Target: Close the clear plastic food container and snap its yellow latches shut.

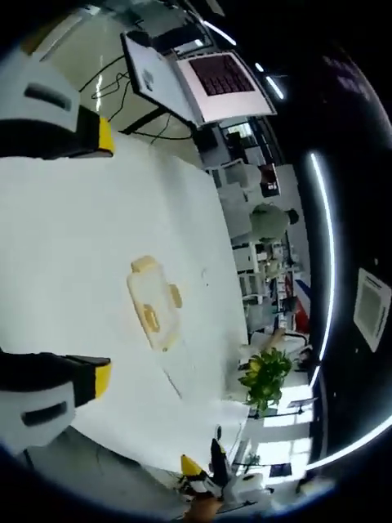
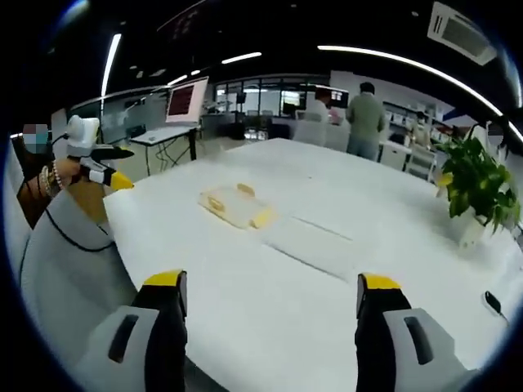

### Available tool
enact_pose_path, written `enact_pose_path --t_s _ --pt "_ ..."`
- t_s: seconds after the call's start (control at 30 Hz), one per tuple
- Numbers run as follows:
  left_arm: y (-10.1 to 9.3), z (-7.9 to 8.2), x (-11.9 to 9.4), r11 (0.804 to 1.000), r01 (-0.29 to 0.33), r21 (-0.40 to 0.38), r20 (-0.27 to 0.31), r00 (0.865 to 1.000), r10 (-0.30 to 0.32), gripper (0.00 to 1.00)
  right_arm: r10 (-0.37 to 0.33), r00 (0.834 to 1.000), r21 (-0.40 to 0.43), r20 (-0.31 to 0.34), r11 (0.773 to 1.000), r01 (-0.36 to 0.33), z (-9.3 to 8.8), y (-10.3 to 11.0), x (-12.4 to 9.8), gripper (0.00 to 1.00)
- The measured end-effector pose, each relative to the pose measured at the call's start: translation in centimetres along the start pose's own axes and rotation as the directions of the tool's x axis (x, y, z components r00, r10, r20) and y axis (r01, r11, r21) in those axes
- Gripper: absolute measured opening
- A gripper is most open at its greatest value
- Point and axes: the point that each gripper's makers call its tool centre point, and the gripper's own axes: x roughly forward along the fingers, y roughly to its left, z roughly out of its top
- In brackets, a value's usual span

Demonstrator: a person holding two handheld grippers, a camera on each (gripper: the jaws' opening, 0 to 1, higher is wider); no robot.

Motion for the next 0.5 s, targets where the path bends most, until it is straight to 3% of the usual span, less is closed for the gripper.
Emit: enact_pose_path --t_s 0.07,0.13,0.17,0.23,0.3,0.37,0.43,0.5 --pt "0.8 1.2 0.5 0.999 -0.004 0.036 0.046 0.999 0.002 0.99 0.014 1.000 -0.014 0.003 1.000 -0.014 0.5 -0.3 0.7 0.81" --pt "1.4 0.6 0.9 0.999 0.006 0.036 -0.038 0.999 -0.004 0.99 0.072 0.997 0.022 0.025 0.997 -0.072 1.5 0.1 1.4 0.78" --pt "1.8 0.6 1.2 0.999 -0.004 0.035 -0.053 0.999 0.006 0.99 0.082 0.996 0.028 0.030 0.996 -0.083 1.9 0.1 1.7 0.78" --pt "2.7 1.0 2.0 0.992 -0.002 0.127 -0.060 0.998 0.009 0.99 0.092 0.995 0.002 0.046 0.996 -0.093 3.1 -0.2 2.5 0.78" --pt "4.1 0.4 2.9 0.972 -0.015 0.233 -0.122 0.991 0.045 0.99 0.099 0.995 -0.033 0.020 0.995 -0.099 3.6 -0.6 3.7 0.82" --pt "4.8 -0.1 3.9 0.945 0.013 0.326 -0.185 0.981 0.051 0.98 0.122 0.992 -0.065 0.011 0.990 -0.121 4.3 -0.6 4.9 0.87" --pt "4.7 0.9 5.0 0.922 0.037 0.387 -0.162 0.986 0.029 0.93 0.154 0.988 -0.115 0.022 0.982 -0.150 5.5 -0.3 6.0 0.87" --pt "3.4 1.5 6.1 0.900 0.127 0.417 -0.158 0.985 -0.066 0.91 0.221 0.975 -0.142 0.005 0.966 -0.218 6.2 0.6 7.1 0.83"
